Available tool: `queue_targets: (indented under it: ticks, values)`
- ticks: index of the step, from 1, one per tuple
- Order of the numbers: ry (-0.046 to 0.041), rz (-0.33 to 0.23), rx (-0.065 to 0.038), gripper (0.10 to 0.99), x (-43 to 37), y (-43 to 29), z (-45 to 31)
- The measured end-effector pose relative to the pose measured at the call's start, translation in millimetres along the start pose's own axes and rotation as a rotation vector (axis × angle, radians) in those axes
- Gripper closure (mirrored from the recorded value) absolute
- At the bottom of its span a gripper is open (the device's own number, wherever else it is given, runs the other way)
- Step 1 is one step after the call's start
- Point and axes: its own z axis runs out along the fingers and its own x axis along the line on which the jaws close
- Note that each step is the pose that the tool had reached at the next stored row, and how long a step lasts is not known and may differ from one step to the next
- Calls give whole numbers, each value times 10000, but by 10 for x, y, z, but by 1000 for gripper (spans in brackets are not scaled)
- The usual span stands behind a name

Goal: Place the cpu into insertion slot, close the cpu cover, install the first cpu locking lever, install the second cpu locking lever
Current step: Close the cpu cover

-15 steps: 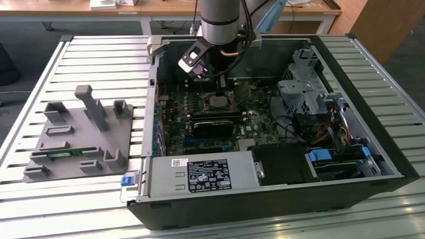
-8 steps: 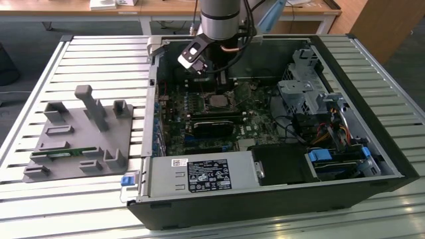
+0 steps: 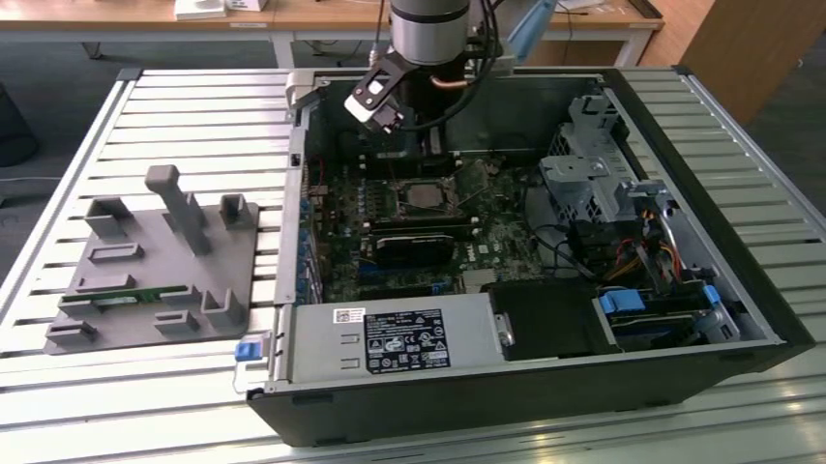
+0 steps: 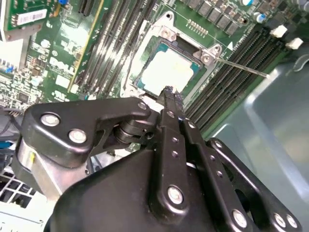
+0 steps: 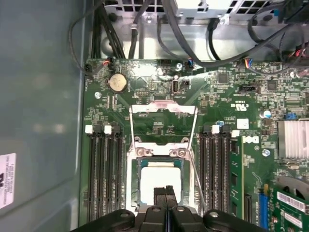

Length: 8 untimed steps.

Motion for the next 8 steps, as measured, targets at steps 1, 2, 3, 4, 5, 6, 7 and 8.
queue_targets:
  ticks: [1, 2, 3, 4, 5, 6, 7, 8]
  values:
    - [-1, 1, 1, 980, -25, 0, -1]
    - [-2, 1, 1, 980, -49, 0, -1]
    - [-1, 3, 1, 980, -77, 1, -1]
    - [0, 3, 0, 980, -104, 1, -1]
    - [-1, 4, 1, 980, -125, 1, -2]
    - [0, 4, 4, 980, -136, 6, -1]
    - [10, 5, 23, 980, -140, 22, 0]
    - [51, 9, 59, 980, -141, 42, 1]
